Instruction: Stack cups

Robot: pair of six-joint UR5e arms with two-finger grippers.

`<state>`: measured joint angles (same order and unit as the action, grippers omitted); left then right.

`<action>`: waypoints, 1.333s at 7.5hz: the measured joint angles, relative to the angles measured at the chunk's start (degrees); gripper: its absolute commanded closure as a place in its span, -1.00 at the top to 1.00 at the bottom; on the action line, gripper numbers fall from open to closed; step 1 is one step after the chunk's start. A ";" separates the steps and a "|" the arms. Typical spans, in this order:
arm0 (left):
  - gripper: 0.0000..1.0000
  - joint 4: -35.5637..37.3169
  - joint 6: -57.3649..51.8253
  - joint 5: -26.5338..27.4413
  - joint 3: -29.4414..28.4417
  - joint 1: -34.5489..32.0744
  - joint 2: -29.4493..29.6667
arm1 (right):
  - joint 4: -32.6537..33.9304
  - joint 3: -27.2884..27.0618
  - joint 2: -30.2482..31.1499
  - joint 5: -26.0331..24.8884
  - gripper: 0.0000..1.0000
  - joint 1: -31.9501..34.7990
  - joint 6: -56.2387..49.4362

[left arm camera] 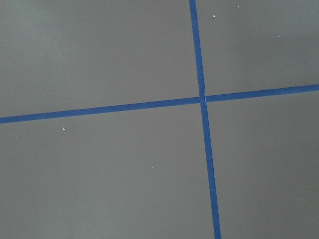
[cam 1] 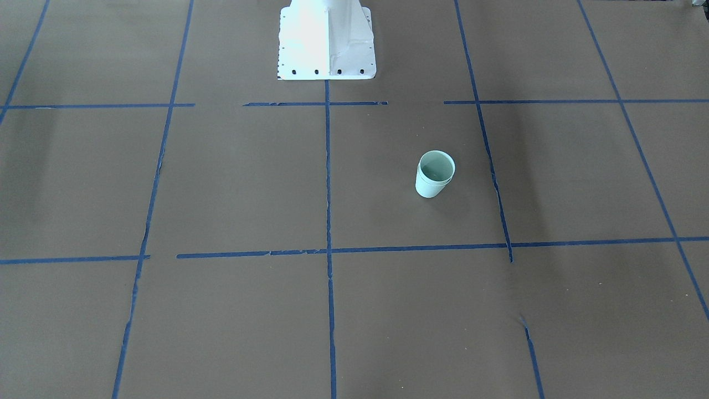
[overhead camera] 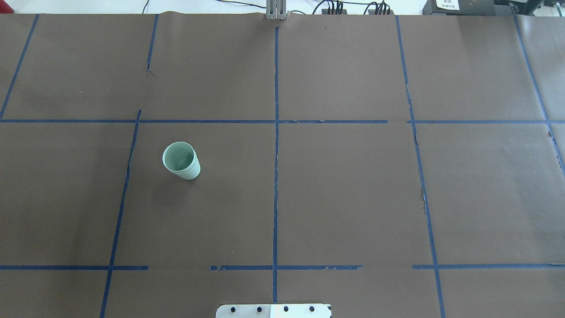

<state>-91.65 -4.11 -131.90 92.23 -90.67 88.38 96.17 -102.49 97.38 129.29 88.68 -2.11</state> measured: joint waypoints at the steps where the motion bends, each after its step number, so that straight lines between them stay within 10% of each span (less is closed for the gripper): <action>1: 1.00 0.52 0.03 0.01 0.00 -0.02 -0.06 | 0.03 0.01 0.00 0.00 1.00 0.00 0.00; 10: 1.00 5.81 -0.02 -4.97 0.51 -0.03 -0.04 | 0.01 0.00 0.00 0.00 1.00 0.00 0.01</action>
<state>-85.84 -4.13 -136.87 92.73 -90.70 88.34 96.18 -102.49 97.38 129.29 88.68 -2.10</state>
